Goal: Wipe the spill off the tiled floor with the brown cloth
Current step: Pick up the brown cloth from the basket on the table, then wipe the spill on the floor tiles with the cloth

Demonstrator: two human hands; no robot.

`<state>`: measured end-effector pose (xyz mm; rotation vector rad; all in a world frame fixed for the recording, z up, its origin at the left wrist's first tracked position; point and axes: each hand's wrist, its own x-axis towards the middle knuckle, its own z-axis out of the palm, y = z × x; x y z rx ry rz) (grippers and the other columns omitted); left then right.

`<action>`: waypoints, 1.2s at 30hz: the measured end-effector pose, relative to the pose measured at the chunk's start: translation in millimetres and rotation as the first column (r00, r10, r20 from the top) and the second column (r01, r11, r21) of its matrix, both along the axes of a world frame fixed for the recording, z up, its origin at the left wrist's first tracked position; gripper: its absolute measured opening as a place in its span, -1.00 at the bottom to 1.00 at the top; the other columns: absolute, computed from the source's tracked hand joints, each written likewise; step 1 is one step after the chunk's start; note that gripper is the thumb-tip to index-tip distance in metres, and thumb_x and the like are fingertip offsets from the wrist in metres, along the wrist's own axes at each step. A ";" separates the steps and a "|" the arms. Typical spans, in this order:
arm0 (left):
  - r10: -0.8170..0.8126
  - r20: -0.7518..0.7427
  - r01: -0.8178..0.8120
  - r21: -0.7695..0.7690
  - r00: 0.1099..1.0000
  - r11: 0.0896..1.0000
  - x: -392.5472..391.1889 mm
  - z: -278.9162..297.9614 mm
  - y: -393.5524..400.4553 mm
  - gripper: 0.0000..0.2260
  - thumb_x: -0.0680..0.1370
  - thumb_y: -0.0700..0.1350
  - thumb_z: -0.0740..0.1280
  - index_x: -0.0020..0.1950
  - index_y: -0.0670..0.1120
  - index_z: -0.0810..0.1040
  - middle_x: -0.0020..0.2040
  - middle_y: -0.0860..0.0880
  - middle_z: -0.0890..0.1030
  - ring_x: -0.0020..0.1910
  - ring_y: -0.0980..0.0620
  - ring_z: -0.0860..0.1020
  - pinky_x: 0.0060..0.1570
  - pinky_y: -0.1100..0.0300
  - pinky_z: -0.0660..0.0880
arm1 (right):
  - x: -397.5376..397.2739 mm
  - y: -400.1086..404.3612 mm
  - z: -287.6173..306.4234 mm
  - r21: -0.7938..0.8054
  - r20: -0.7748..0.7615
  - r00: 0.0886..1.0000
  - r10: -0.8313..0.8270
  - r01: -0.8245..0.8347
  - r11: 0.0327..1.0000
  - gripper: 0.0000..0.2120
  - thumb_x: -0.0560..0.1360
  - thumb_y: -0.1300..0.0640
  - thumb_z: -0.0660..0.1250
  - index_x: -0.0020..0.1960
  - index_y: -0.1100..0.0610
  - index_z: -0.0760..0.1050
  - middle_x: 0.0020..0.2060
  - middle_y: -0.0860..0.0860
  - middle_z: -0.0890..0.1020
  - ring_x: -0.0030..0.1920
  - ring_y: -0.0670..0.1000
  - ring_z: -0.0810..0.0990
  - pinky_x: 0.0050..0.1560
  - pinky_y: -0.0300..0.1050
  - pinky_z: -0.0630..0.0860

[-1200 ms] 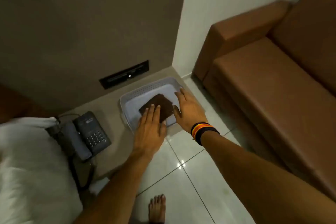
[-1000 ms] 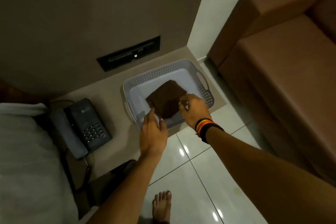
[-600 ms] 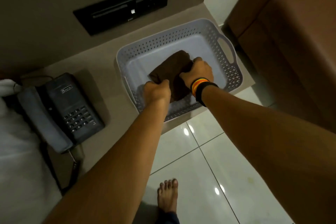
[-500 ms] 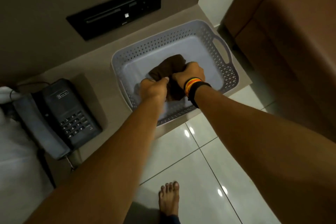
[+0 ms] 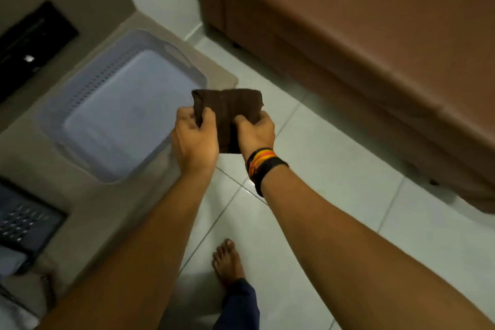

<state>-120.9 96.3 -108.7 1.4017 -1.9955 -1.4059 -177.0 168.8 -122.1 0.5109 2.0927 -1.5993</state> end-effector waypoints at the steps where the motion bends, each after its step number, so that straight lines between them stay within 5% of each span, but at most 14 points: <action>1: -0.084 0.024 0.083 0.032 0.996 0.996 2.8 -5.0 29.0 -0.77 0.59 0.02 0.36 0.14 -0.10 0.56 -0.07 0.12 0.59 -0.12 0.16 0.57 -0.18 0.48 0.42 | 8.1 34.5 -4.1 0.020 0.012 0.999 -0.034 0.034 0.999 -0.75 0.45 0.16 0.39 0.13 0.09 0.61 0.02 0.12 0.74 0.06 0.17 0.69 0.22 0.13 0.63; 4: -0.304 0.134 0.278 0.186 0.943 0.943 21.6 -27.7 117.7 -0.72 0.56 0.00 0.44 0.17 -0.15 0.61 0.06 -0.11 0.70 0.04 -0.08 0.66 0.02 0.10 0.59 | 42.8 141.7 -23.5 0.076 0.066 0.991 -0.116 0.111 0.991 -0.78 0.48 0.17 0.37 0.12 0.03 0.60 -0.01 0.08 0.73 0.05 0.17 0.69 0.20 0.14 0.63; 9: -0.561 0.268 0.419 0.438 0.783 0.795 75.0 -77.3 260.9 -0.79 0.54 -0.04 0.46 0.00 -0.18 0.59 -0.05 -0.16 0.67 0.00 -0.17 0.67 -0.25 0.20 0.50 | 110.6 313.3 -69.8 0.193 0.170 0.964 -0.203 0.170 0.966 -0.81 0.49 0.18 0.37 0.07 -0.02 0.57 -0.07 0.05 0.70 0.03 0.18 0.69 0.14 0.10 0.64; 14: -0.738 0.346 0.471 0.596 0.579 0.650 119.6 -135.1 370.0 -0.79 0.55 -0.06 0.45 0.09 -0.15 0.59 0.06 -0.17 0.68 0.06 -0.15 0.66 0.05 0.03 0.61 | 171.2 433.9 -130.7 0.270 0.307 0.912 -0.272 0.191 0.944 -0.70 0.50 0.22 0.35 0.23 0.08 0.58 -0.01 0.05 0.67 0.07 0.15 0.67 0.08 -0.05 0.57; 17: -0.773 0.331 0.433 0.678 0.541 0.594 130.7 -179.9 414.5 -0.78 0.53 -0.13 0.48 0.09 -0.20 0.59 0.09 -0.22 0.69 0.08 -0.19 0.68 0.17 -0.11 0.64 | 188.6 482.4 -174.3 0.307 0.306 0.901 -0.307 0.212 0.928 -0.70 0.49 0.21 0.36 0.21 0.08 0.60 -0.01 0.06 0.67 -0.01 0.09 0.62 0.10 -0.05 0.56; 20: -0.812 0.285 0.432 0.731 0.509 0.528 134.8 -220.3 450.5 -0.69 0.54 -0.16 0.47 0.28 -0.16 0.58 0.18 -0.16 0.68 0.14 -0.16 0.68 0.14 -0.01 0.65 | 194.5 525.5 -217.7 0.326 0.304 0.904 -0.300 0.197 0.925 -0.70 0.49 0.20 0.36 0.22 0.09 0.58 -0.04 0.04 0.64 0.05 0.15 0.66 0.18 0.09 0.62; 23: -0.896 0.243 0.512 0.752 0.371 0.415 131.8 -266.1 478.5 -0.61 0.56 -0.17 0.45 0.38 -0.12 0.53 0.28 -0.13 0.65 0.18 -0.08 0.63 0.10 0.12 0.58 | 195.2 567.2 -268.6 0.367 0.323 0.887 -0.331 0.205 0.907 -0.57 0.52 0.16 0.40 0.38 0.11 0.47 0.11 0.13 0.65 0.22 0.23 0.64 0.23 0.09 0.59; 27: -0.914 0.367 0.653 0.651 0.174 0.386 121.5 -343.3 479.2 -0.37 0.55 -0.11 0.42 0.59 -0.06 0.29 0.46 -0.09 0.46 0.30 -0.07 0.50 0.23 0.15 0.43 | 205.5 606.5 -339.1 0.510 0.399 0.893 -0.207 -0.029 0.860 -0.01 0.50 0.01 0.49 0.67 0.15 -0.08 0.64 0.22 0.15 0.63 0.28 0.15 0.58 0.26 0.25; 30: -0.802 0.585 0.810 0.409 0.121 0.420 106.8 -394.0 455.8 -0.07 0.48 -0.01 0.51 0.67 -0.17 0.02 0.67 -0.22 0.12 0.66 -0.20 0.10 0.61 -0.05 0.11 | 221.5 603.5 -383.0 0.598 0.319 0.943 -0.092 -0.125 0.792 -0.05 0.56 -0.11 0.39 0.68 0.14 -0.14 0.68 0.20 -0.07 0.67 0.26 -0.05 0.61 0.28 0.14; 32: -0.706 0.704 0.854 0.319 0.077 0.411 94.6 -423.5 435.6 0.19 0.38 0.18 0.57 0.67 -0.19 -0.19 0.68 -0.24 -0.20 0.67 -0.21 -0.23 0.63 -0.14 -0.16 | 226.2 594.9 -410.4 0.616 0.273 0.961 -0.051 -0.134 0.776 -0.08 0.59 -0.18 0.31 0.68 0.14 -0.15 0.68 0.20 -0.13 0.68 0.25 -0.12 0.62 0.28 0.08; 36: -0.685 0.729 0.815 0.386 0.019 0.433 76.3 -459.0 408.5 0.60 0.04 0.48 0.56 0.56 -0.19 -0.51 0.58 -0.25 -0.50 0.58 -0.20 -0.49 0.51 -0.27 -0.38 | 209.2 580.9 -458.0 0.645 0.308 0.930 -0.200 -0.049 0.763 -0.06 0.60 -0.30 0.19 0.68 0.14 -0.24 0.66 0.23 -0.24 0.66 0.29 -0.25 0.60 0.41 -0.08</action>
